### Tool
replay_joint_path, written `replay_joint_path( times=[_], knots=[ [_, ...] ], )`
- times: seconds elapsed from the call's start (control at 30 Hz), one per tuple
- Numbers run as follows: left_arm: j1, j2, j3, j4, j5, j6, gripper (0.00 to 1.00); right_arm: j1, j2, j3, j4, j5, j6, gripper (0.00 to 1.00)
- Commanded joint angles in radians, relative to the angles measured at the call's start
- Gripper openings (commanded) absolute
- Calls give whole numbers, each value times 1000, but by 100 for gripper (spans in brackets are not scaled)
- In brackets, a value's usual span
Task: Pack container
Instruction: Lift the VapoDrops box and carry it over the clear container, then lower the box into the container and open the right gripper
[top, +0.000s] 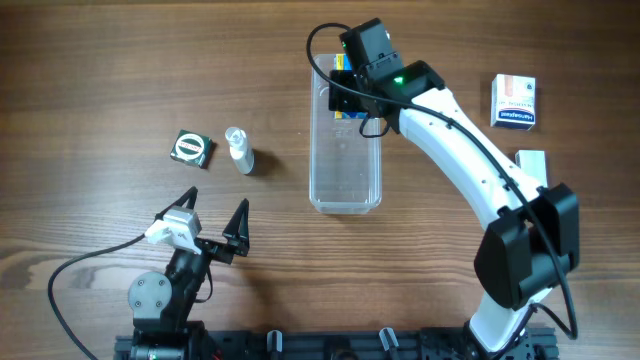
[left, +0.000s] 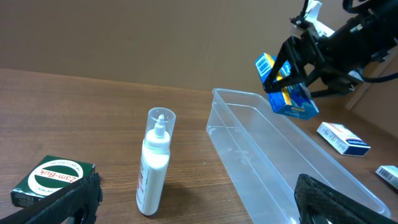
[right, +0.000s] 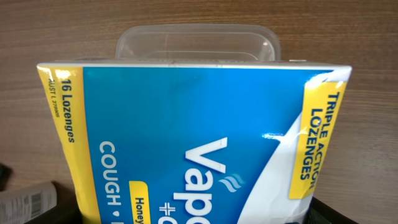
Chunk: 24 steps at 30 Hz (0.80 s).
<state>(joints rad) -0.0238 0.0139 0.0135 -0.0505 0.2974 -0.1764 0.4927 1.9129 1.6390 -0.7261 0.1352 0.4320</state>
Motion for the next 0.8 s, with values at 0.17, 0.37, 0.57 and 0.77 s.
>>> replay_joint_path(
  times=[0.17, 0.37, 0.57, 0.77],
  knots=[
    [7, -6, -8, 2, -3, 16, 100, 21, 110, 16, 60, 29, 42, 79],
    [7, -6, -8, 2, -3, 16, 100, 21, 158, 16, 114, 33, 47, 79],
    [7, -6, -8, 2, -3, 16, 100, 21, 208, 16, 131, 60, 49, 80],
    [7, -6, -8, 2, -3, 16, 100, 21, 231, 16, 177, 68, 40, 84]
  ],
)
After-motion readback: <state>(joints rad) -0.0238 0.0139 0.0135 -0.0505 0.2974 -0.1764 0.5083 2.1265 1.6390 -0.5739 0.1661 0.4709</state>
